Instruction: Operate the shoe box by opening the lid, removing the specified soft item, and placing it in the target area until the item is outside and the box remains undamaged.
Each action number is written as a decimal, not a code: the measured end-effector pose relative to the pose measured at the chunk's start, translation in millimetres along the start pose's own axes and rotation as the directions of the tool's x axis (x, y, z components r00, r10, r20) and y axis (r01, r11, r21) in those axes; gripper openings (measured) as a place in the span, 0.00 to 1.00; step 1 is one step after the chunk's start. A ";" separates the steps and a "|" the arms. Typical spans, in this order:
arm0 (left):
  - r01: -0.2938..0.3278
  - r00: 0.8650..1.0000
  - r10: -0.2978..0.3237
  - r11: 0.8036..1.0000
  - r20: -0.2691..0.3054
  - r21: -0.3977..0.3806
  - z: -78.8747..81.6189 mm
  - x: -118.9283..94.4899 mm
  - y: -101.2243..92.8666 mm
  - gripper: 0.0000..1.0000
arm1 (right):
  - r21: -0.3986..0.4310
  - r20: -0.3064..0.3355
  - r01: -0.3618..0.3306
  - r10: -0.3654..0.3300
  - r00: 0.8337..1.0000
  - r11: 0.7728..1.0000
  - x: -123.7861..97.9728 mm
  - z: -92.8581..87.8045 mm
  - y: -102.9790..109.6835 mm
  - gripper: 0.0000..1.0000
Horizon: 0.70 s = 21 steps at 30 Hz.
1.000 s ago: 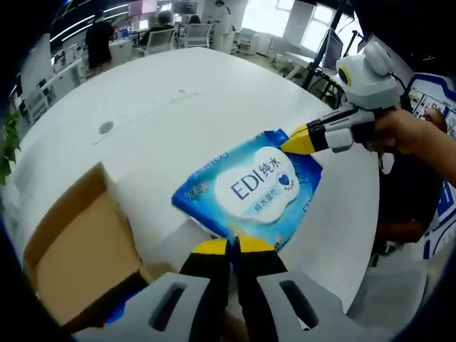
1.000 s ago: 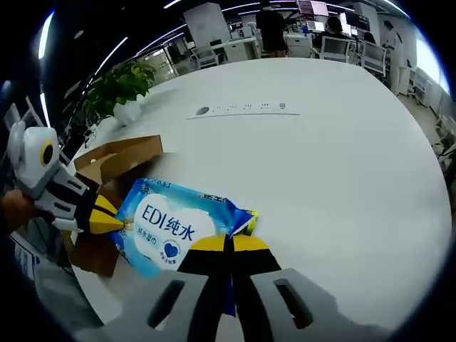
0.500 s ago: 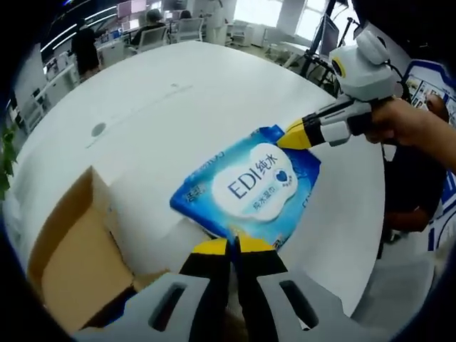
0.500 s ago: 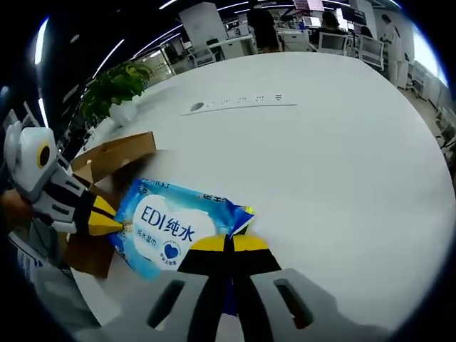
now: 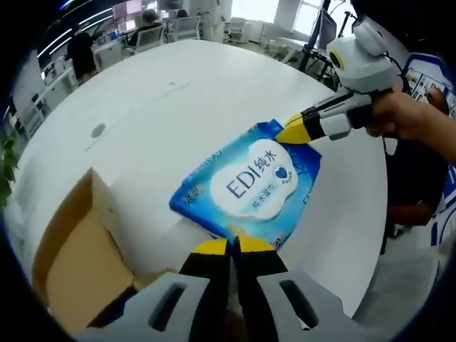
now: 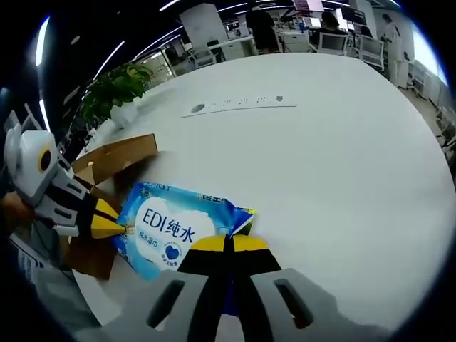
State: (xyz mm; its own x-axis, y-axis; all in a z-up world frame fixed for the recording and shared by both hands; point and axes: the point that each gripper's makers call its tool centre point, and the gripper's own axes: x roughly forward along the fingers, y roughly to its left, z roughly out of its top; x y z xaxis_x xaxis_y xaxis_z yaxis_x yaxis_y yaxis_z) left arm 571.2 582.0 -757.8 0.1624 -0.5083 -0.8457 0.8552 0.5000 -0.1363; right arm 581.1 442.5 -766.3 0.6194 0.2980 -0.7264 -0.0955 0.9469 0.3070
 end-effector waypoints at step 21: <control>-0.040 0.999 0.042 0.990 -0.014 0.139 -2.2 -1.9 -0.2 0.02 | 0.022 -0.005 0.006 -0.006 1.000 1.000 2.8 -5.9 -4.8 0.02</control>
State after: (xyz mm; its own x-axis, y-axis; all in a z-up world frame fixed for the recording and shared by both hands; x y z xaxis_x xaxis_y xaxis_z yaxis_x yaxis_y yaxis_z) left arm 569.7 584.4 -757.3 0.1914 -0.4769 -0.8579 0.9082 0.4176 -0.0296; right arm 578.7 439.5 -773.4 0.6160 0.2931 -0.7312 -0.0750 0.9458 0.3160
